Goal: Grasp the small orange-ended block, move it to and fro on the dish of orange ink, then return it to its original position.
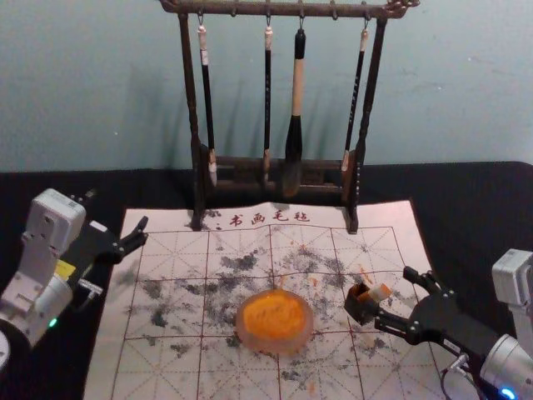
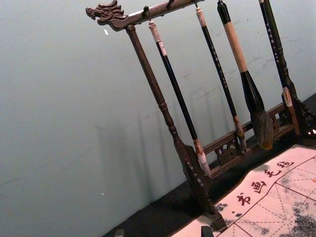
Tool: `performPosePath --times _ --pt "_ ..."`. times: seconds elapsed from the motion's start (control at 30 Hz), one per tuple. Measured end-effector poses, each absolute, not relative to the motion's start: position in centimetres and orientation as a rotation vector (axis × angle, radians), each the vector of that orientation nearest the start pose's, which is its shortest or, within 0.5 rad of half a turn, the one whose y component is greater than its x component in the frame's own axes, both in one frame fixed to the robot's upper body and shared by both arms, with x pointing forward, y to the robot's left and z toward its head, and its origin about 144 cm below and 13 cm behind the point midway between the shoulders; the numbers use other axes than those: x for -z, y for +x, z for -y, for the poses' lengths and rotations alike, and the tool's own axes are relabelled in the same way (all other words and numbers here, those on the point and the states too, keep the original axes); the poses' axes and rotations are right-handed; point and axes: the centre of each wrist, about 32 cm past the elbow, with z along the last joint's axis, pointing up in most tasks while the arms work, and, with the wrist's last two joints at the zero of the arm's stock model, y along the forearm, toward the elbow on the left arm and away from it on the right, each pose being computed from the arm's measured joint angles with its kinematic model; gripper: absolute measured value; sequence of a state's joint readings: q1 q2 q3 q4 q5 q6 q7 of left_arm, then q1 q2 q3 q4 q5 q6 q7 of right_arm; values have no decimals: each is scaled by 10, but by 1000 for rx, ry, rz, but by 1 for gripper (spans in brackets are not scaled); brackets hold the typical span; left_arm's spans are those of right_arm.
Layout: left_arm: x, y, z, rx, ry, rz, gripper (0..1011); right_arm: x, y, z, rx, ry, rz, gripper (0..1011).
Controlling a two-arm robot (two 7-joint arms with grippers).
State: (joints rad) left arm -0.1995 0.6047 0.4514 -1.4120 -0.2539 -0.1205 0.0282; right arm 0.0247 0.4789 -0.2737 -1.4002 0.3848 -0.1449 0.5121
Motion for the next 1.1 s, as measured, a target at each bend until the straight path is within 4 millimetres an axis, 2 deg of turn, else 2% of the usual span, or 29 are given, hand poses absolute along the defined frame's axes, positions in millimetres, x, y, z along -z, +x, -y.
performPosePath --times 0.6,0.9,0.93,1.03,1.07,1.1 --pt "-1140 489 -310 -1248 304 285 1001 -1097 450 313 873 -146 -36 994" --pt "-1140 489 -310 -1248 304 285 1001 -1097 450 313 873 -146 -35 810" --pt "-1140 489 -310 -1248 304 285 1001 -1097 450 313 873 -146 -35 747" --pt "-1140 489 -310 -1248 304 285 1001 -1097 450 313 873 -146 -34 690" --pt "-1140 489 -310 -1248 304 285 1001 -1097 450 313 873 -146 -34 629" --pt "-1140 489 -310 -1248 304 285 1002 -1097 450 313 873 -146 -34 618"
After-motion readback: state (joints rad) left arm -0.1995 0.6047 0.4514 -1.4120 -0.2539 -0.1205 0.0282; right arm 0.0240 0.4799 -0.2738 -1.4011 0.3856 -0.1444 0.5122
